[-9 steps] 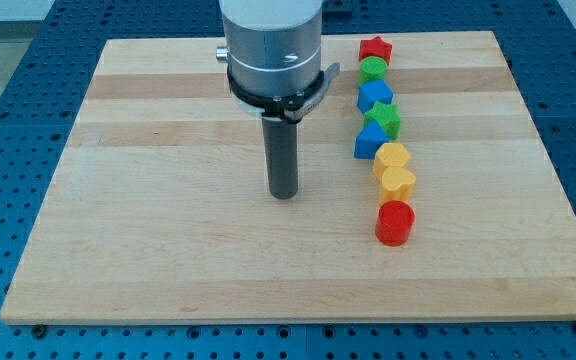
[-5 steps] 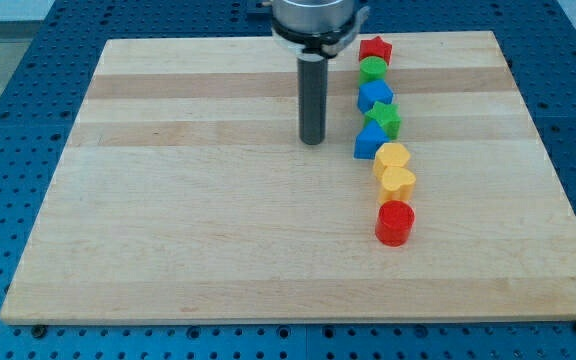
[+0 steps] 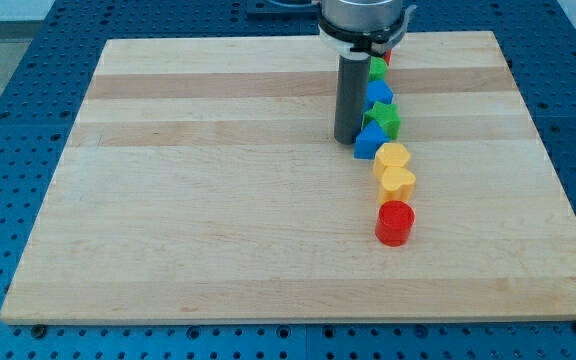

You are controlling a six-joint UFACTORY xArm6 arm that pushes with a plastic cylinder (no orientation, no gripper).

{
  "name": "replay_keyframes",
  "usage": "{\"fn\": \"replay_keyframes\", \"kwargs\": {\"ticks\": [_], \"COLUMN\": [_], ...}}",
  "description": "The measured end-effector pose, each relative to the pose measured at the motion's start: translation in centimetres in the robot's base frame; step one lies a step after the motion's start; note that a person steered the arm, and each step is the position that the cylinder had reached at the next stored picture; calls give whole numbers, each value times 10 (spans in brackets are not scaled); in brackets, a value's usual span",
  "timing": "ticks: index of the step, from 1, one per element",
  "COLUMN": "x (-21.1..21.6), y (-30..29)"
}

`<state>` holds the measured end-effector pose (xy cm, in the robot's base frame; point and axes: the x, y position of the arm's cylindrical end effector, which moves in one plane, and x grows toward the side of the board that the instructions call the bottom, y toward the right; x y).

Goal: Adjust the triangle in the vertical line

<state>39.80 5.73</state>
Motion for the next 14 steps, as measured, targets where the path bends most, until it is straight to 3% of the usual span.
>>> {"fn": "replay_keyframes", "kwargs": {"ticks": [8,10,14], "x": [1,1,24], "y": [15,-6,-6]}}
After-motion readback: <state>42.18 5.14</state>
